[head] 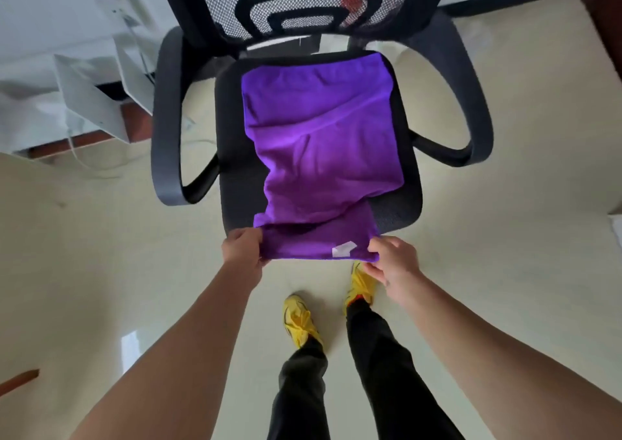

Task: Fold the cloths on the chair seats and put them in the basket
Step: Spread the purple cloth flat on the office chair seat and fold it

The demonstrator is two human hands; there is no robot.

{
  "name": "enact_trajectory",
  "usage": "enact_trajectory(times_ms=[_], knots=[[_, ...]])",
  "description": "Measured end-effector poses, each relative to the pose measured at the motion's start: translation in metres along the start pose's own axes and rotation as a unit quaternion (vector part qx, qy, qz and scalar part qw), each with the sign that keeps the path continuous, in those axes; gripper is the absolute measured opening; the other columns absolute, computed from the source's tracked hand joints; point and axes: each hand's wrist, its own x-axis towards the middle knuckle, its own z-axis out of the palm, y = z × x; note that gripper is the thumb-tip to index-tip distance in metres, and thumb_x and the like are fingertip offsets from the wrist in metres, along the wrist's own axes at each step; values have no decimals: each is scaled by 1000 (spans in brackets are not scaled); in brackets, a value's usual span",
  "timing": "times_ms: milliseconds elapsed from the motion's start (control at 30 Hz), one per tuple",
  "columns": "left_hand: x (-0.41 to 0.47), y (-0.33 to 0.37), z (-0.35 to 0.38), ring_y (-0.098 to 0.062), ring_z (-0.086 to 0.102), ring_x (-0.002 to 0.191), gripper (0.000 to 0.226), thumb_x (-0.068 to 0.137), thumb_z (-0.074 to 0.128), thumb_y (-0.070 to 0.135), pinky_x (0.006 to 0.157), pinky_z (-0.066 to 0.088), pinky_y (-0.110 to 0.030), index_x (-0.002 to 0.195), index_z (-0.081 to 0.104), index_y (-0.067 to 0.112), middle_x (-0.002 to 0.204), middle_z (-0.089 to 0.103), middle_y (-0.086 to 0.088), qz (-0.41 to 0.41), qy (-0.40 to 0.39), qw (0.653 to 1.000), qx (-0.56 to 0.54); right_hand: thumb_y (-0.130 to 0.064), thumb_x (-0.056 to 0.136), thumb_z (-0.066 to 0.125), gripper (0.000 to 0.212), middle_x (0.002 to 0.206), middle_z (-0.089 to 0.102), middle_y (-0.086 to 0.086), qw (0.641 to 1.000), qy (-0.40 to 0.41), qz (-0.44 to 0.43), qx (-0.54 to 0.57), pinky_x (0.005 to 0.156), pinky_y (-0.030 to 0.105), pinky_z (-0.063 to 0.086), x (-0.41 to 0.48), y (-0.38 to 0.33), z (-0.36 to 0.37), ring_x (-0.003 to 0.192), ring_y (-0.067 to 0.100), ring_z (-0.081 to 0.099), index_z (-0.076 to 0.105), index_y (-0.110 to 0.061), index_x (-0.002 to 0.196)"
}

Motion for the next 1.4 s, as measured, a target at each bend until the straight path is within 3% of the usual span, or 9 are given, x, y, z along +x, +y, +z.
enact_trajectory(times_ms=[200, 400, 567, 800, 933, 1067, 1167, 1300, 1400], knots=[[-28, -37, -5, -18, 38, 57, 14, 85, 43, 6, 38, 33, -17, 77, 51, 14, 74, 45, -7, -76, 29, 993, 86, -2, 85, 48, 17, 46, 52, 3, 998, -6, 55, 0, 39, 20, 43, -18, 27, -14, 32, 11, 43, 57, -10, 73], [-48, -84, -27, -21, 45, 57, 30, 75, 77, 23, 39, 38, -21, 82, 53, 7, 74, 50, -8, -94, 27, 972, 213, -8, 85, 43, 16, 62, 48, 7, 991, -24, 67, -118, 43, 22, 40, -29, 66, -46, 42, 17, 35, 53, -12, 73], [-73, -109, -38, -19, 47, 41, 7, 76, 66, 5, 45, 47, -23, 76, 59, 3, 54, 51, -10, -92, -36, 926, 364, -9, 85, 40, 16, 64, 50, 11, 982, -5, 73, -176, 42, 21, 36, -28, 93, -88, 44, 19, 35, 54, -9, 77], [-78, -90, -16, -24, 56, 64, 20, 74, 71, 1, 53, 54, -35, 69, 54, 10, 80, 60, -15, 69, 28, 961, 268, -11, 84, 53, 11, 71, 57, 6, 984, 6, -27, -177, 43, 24, 45, -14, 56, -100, 60, 23, 52, 62, -8, 78], [-50, -49, 10, -26, 61, 77, 24, 74, 74, 2, 76, 58, -53, 71, 54, 14, 87, 63, -15, 130, 46, 969, 207, -13, 80, 60, 8, 67, 59, 7, 981, 7, -101, -163, 47, 27, 48, 12, 1, -75, 53, 20, 51, 67, -10, 77], [-10, -5, 31, -27, 60, 75, 14, 74, 69, 8, 76, 56, -45, 74, 58, 16, 84, 64, -12, 173, 57, 952, 244, -14, 78, 62, 14, 67, 61, 8, 967, 39, -150, -204, 70, 44, 56, 48, -43, -42, 63, 27, 60, 64, -18, 65], [25, 24, 41, -26, 57, 68, 5, 74, 67, 17, 71, 52, -35, 76, 63, 17, 74, 62, -7, 183, 76, 940, 277, -22, 82, 63, 14, 81, 69, 13, 947, 50, -185, -257, 81, 42, 56, 78, -67, -19, 81, 30, 66, 72, -11, 82], [63, 42, 50, -21, 55, 65, 23, 71, 77, 23, 60, 43, -27, 85, 60, 15, 74, 60, -4, 153, 38, 950, 271, -31, 85, 64, 27, 95, 70, 16, 949, 76, -175, -251, 83, 41, 53, 115, -89, 0, 87, 34, 64, 70, -7, 94], [82, 35, 52, -19, 55, 65, 38, 66, 84, 26, 57, 40, -25, 92, 61, 12, 77, 61, -4, 110, 2, 947, 301, -32, 78, 74, 23, 84, 61, 9, 962, 50, -127, -237, 66, 35, 50, 133, -90, 10, 71, 26, 56, 62, -14, 82]])
